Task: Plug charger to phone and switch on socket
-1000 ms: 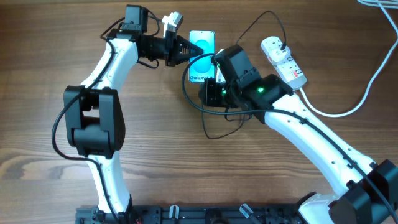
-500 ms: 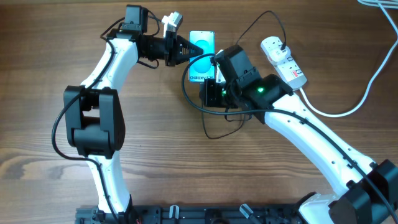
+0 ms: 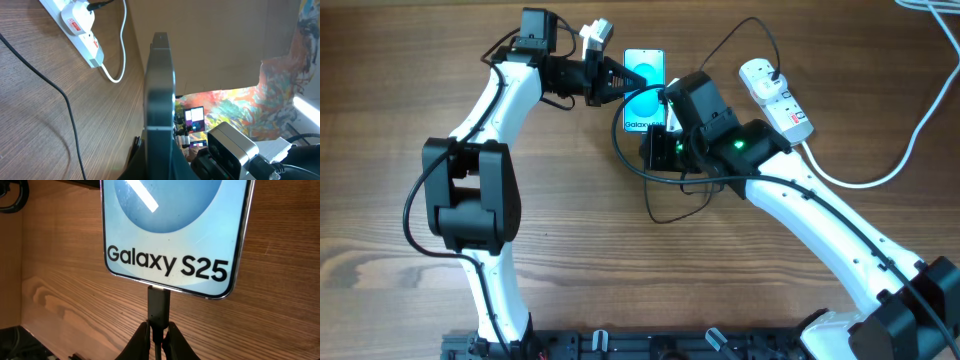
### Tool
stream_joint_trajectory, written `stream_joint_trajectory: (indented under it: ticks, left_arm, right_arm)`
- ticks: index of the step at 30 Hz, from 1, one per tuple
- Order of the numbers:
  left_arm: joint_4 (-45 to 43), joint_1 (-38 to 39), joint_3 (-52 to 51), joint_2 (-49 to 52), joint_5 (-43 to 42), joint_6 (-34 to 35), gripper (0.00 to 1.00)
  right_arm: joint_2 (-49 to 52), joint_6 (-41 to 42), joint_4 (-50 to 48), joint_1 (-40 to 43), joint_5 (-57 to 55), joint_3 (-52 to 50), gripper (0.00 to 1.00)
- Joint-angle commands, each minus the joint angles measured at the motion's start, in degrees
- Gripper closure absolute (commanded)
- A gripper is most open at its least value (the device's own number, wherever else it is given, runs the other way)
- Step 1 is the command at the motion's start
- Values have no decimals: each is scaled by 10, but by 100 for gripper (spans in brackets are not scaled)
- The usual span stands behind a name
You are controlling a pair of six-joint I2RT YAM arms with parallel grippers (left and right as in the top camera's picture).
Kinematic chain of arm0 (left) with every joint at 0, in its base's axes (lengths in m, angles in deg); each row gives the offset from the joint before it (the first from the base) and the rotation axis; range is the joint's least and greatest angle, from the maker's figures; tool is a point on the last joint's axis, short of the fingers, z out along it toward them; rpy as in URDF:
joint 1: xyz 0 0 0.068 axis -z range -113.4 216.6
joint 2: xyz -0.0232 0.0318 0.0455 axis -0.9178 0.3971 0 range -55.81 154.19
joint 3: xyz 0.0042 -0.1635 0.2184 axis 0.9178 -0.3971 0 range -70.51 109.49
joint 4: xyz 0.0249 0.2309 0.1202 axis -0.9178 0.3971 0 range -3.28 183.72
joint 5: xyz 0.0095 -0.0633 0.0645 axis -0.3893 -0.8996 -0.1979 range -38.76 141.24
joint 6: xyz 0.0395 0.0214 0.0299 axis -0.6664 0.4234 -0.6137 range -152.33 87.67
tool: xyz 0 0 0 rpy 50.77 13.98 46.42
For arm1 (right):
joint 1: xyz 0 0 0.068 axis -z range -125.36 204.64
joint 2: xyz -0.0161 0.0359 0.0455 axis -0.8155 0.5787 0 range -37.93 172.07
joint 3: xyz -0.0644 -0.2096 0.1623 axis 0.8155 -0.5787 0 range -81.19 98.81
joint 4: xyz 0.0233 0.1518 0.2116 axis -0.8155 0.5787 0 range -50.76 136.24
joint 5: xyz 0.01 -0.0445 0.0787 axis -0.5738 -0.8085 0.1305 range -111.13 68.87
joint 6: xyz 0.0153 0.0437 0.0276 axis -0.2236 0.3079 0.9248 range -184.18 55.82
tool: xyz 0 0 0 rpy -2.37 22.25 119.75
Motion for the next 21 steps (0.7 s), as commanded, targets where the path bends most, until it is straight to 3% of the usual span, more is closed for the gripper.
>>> stream_joint_trajectory:
  ticks: [1, 8, 21]
  left_arm:
    - [3, -1, 1, -20, -38, 8, 96]
    - [11, -1, 1, -20, -43, 4, 96]
    - [16, -1, 1, -20, -55, -12, 96]
  right_arm:
    - [3, 8, -3, 0, 1, 12, 88]
    - [3, 8, -14, 0, -2, 12, 95]
    - [3, 6, -31, 1, -5, 12, 95]
